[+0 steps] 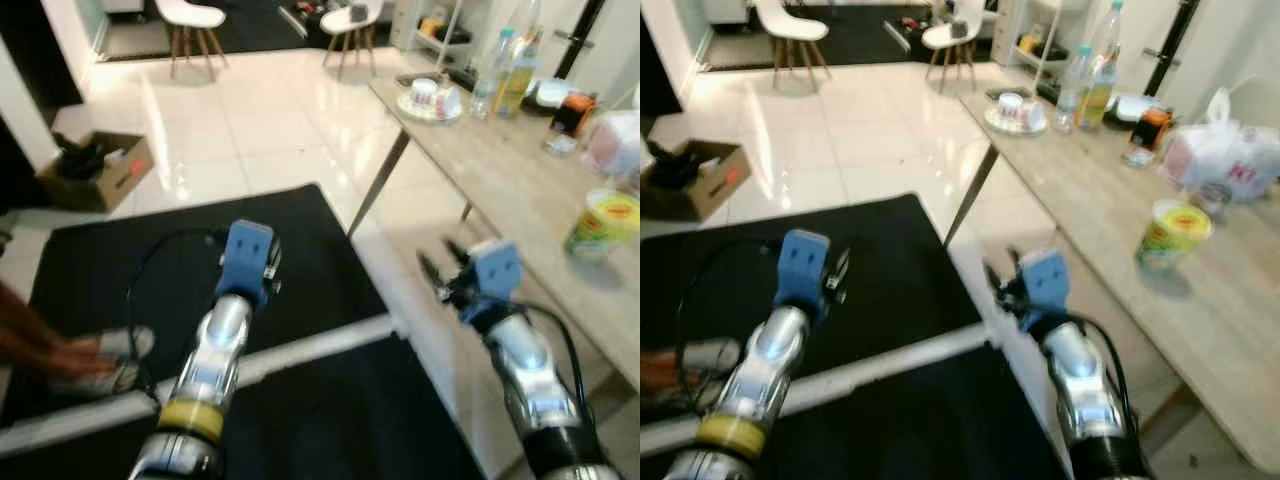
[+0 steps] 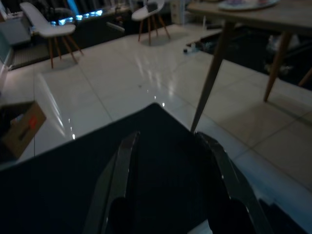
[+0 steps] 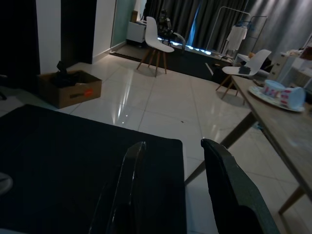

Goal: Restocking fridge

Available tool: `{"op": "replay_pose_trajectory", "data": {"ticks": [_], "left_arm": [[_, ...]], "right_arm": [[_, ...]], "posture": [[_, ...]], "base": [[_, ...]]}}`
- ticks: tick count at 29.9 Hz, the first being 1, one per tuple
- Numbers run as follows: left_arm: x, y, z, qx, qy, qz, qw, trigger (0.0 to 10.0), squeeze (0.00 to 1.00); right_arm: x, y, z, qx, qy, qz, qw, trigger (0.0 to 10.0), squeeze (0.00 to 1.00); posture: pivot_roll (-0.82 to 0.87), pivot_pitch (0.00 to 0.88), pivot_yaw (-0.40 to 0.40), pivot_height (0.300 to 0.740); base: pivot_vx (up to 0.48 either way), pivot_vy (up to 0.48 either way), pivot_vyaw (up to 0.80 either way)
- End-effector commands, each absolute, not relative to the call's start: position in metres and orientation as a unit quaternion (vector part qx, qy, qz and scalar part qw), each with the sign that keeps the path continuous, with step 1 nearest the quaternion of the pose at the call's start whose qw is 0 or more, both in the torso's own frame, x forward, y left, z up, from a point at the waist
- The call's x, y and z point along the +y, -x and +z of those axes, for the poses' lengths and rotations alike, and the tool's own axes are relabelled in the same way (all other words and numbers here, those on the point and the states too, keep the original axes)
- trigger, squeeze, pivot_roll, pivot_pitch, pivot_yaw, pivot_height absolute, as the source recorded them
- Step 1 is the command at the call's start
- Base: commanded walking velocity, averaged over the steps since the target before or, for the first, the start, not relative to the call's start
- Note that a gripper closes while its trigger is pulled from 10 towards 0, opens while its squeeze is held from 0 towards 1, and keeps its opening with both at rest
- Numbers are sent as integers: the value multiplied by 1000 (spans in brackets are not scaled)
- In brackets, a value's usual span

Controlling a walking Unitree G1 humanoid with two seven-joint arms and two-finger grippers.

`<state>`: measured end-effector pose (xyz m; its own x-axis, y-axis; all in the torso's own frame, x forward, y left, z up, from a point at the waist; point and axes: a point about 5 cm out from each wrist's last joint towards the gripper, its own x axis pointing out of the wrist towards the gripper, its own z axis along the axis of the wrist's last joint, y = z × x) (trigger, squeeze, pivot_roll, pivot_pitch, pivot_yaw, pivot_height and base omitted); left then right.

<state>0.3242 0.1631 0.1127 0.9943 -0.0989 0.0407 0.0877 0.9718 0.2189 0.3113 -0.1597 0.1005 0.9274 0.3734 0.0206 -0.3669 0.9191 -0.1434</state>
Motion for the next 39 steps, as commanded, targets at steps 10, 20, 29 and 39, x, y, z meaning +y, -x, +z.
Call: {"op": "replay_pose_trajectory", "data": {"ticks": [10,20,29,39], "left_arm": [[161,-323,109,-19,-114,-54,992,10000,27],[161,-323,108,-16,-114,-55,992,10000,20],[162,-323,108,-16,-115,-55,992,10000,20],[162,-324,109,-17,-114,-53,992,10000,16]], "right_arm": [[-170,-312,100,-15,62,171,983,10000,0],[-174,-313,99,-11,62,166,984,10000,0],[-175,-313,98,-9,61,163,985,10000,0],[-175,-313,98,-9,61,162,985,10000,0]], "posture": [[-3,0,-33,740],[-3,0,-32,740],[-3,0,-31,740],[-4,0,-32,740]], "base": [[438,0,-653],[60,0,-750],[0,0,-767],[0,0,-795]]}}
